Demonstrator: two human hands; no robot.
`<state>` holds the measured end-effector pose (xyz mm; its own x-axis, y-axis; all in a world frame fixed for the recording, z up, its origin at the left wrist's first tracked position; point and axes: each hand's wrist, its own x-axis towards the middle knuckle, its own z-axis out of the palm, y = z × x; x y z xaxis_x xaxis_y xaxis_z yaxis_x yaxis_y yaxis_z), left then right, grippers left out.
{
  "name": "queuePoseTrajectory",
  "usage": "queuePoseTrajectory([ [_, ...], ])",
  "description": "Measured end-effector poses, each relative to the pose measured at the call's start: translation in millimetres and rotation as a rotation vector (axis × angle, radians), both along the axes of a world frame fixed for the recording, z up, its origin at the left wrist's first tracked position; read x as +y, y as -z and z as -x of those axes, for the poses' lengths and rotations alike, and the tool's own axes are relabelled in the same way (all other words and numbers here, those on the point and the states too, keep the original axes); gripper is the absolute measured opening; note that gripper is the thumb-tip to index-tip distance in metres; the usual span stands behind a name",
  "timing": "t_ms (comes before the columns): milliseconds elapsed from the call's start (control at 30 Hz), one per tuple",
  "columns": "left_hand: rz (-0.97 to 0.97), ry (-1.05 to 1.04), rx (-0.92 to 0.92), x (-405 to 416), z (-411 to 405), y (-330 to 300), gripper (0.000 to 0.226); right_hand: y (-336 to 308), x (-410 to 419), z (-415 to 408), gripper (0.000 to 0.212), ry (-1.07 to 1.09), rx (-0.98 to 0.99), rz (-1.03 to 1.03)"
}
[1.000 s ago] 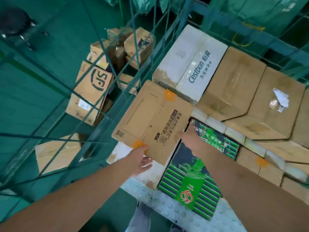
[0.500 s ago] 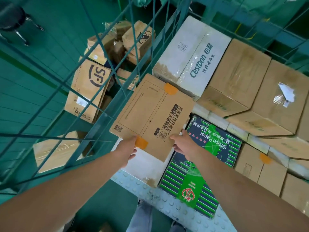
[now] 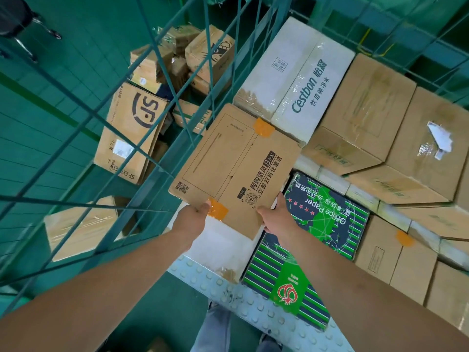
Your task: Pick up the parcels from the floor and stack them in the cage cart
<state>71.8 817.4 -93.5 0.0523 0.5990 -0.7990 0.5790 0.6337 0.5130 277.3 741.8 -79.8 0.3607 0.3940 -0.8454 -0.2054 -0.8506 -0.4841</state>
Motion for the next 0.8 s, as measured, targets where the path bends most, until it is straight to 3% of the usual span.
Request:
queuePoseTrajectory([
  [167, -0.017, 0.022, 0.013, -3.0, -1.5, 7.3, 0.04, -0.2, -4.5, 1.3, 0.078, -0.101, -0.04, -0.002],
  [333, 0.15, 0.022, 0.051, 1.4, -0.7, -1.3, 0.049, -2.8, -13.6, 7.2, 0.092, -0.041, -0.04, 0.085],
  [467, 0.196, 0.076, 0.084, -8.1, 3.2, -22.7, 0.05, -28.1, -24.1, 21.0, 0.091, -0.096, -0.022, 0.104],
  [600, 0.166, 0.103, 0.061, -36.4, 10.7, -67.1, 0.042, -76.8, -44.0, 33.8, 0.083, -0.189, -0.015, 0.053],
  [733, 0.101, 0.101, 0.044, -81.7, 16.3, -147.0, 0.038, -160.9, -82.6, 55.1, 0.062, -0.274, 0.008, -0.017],
  [800, 0.08, 0.098, 0.031, -104.9, 19.2, -194.0, 0.037, -201.9, -103.1, 69.6, 0.061, -0.325, 0.043, -0.043],
])
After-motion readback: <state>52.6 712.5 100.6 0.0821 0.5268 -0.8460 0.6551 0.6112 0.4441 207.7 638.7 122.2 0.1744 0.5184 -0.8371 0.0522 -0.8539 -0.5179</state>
